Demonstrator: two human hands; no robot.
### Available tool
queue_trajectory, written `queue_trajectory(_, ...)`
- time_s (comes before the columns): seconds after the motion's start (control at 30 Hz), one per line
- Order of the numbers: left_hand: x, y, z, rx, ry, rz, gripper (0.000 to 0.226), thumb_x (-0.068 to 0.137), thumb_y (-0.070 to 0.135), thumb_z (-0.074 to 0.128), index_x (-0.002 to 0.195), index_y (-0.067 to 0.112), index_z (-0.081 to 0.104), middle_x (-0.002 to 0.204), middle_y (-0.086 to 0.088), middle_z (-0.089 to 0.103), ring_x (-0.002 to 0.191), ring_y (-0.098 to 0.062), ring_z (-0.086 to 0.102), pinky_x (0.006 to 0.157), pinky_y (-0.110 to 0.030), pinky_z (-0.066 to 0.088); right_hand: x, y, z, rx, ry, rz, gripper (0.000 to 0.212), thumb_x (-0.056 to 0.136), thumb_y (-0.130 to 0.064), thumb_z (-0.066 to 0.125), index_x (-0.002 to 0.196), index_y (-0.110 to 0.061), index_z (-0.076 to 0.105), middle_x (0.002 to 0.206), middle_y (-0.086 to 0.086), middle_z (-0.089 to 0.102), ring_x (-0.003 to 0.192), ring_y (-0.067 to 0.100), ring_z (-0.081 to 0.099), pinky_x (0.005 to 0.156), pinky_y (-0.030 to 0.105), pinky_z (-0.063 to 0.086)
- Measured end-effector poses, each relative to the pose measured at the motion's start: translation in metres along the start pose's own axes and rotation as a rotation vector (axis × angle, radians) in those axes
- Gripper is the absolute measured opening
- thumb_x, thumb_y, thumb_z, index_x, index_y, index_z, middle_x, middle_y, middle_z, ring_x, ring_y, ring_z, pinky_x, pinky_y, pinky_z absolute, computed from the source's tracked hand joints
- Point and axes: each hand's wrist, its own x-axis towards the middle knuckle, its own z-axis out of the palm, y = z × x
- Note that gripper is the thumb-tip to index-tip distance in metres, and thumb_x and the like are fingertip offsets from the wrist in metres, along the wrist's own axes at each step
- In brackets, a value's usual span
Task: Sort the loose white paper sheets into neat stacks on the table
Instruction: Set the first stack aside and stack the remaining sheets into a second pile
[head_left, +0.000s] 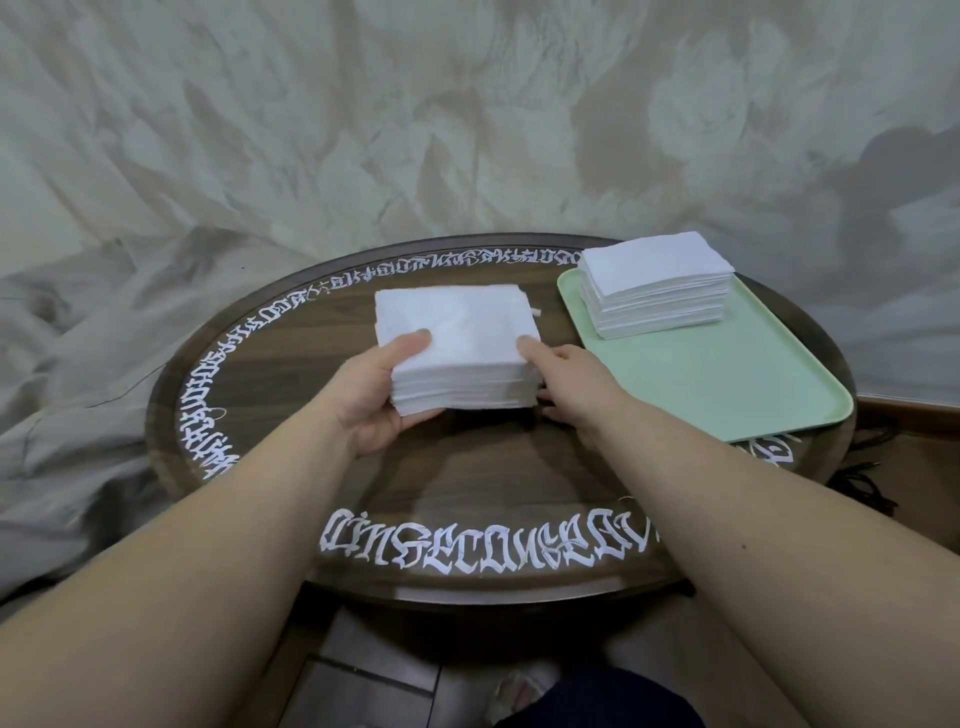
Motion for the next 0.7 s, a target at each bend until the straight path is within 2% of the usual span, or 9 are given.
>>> queue_trajectory(0.07,-0.004,0.012,-0.003,-0.056,-0.051,0.055,0.046,0.072,0.03,0.068,0.115,0.015,0.06,0.106,-0.007,0.068,0.092,-0.022,0.067,0.08,-0.04,0.058,-0.004,-0.009,0.006,0.231,-0.077,0.087,0.064,0.08,-0.069,0.048,0.122,-0.02,0.046,0.119,0.004,0.052,0.106,0.029,0.053,0.1,0.049,0.042)
queue_trajectory(0.13,-0.009,0.022,-0.002,-0.122,-0.107,0.086,0.046,0.073,0.028,0.065,0.116,0.014,0.059,0.113,-0.01,0.066,0.1,-0.026,0.065,0.088,-0.045,0.053,-0.007,-0.017,0.007,0.429,-0.125,0.164,0.071,0.082,-0.073,0.043,0.134,-0.024,0.041,0.122,0.006,0.051,0.109,0.036,0.052,0.1,0.053,0.04)
queue_trajectory(0.23,-0.014,0.029,0.01,-0.173,-0.195,0.081,0.038,0.077,0.026,0.062,0.113,0.012,0.06,0.11,-0.012,0.068,0.097,-0.027,0.066,0.087,-0.045,0.054,-0.01,-0.025,0.001,0.604,-0.155,0.187,0.067,0.084,-0.074,0.038,0.128,-0.024,0.043,0.111,0.011,0.059,0.099,0.041,0.06,0.092,0.051,0.045)
queue_trajectory(0.33,-0.01,0.022,0.03,-0.115,-0.186,0.029,0.043,0.076,0.025,0.065,0.116,0.01,0.058,0.105,-0.013,0.067,0.091,-0.027,0.066,0.077,-0.042,0.059,-0.012,-0.03,-0.022,0.695,-0.072,0.132,0.067,0.087,-0.071,0.037,0.127,-0.018,0.044,0.112,0.01,0.06,0.099,0.033,0.063,0.086,0.048,0.051)
queue_trajectory(0.4,-0.003,0.013,0.048,-0.023,-0.106,-0.001,0.042,0.08,0.024,0.068,0.118,0.009,0.058,0.102,-0.012,0.066,0.086,-0.024,0.066,0.069,-0.038,0.06,-0.014,-0.031,-0.044,0.635,0.015,0.075,0.067,0.086,-0.069,0.041,0.127,-0.016,0.047,0.114,0.005,0.059,0.104,0.027,0.061,0.088,0.047,0.051)
queue_trajectory(0.47,0.005,0.002,0.074,0.084,-0.056,-0.005,0.041,0.083,0.026,0.07,0.117,0.006,0.059,0.099,-0.01,0.066,0.082,-0.022,0.064,0.066,-0.035,0.057,-0.017,-0.028,-0.068,0.498,0.1,0.038,0.06,0.084,-0.064,0.052,0.125,-0.019,0.05,0.118,0.001,0.058,0.105,0.024,0.06,0.082,0.043,0.054)
queue_trajectory(0.53,0.011,-0.01,0.105,0.171,-0.064,0.014,0.039,0.083,0.029,0.072,0.111,0.004,0.06,0.095,-0.008,0.067,0.079,-0.021,0.064,0.068,-0.035,0.056,-0.019,-0.021,-0.094,0.363,0.201,0.01,0.05,0.084,-0.048,0.062,0.12,-0.016,0.052,0.12,0.001,0.055,0.104,0.023,0.059,0.077,0.039,0.055)
queue_trajectory(0.63,0.021,-0.033,0.15,0.228,-0.098,0.016,0.042,0.084,0.034,0.071,0.108,0.001,0.061,0.097,-0.011,0.069,0.08,-0.024,0.067,0.073,-0.04,0.058,-0.02,-0.006,-0.133,0.258,0.365,0.004,0.034,0.085,-0.03,0.065,0.108,-0.01,0.051,0.111,0.005,0.054,0.093,0.02,0.055,0.084,0.04,0.055)
queue_trajectory(0.7,0.031,-0.047,0.167,0.308,-0.06,0.026,0.045,0.089,0.043,0.062,0.104,0.001,0.062,0.096,-0.012,0.069,0.081,-0.026,0.066,0.072,-0.037,0.057,-0.021,0.007,-0.153,0.177,0.43,0.049,0.047,0.077,-0.038,0.067,0.11,-0.006,0.054,0.108,0.006,0.057,0.088,0.022,0.058,0.084,0.043,0.055)
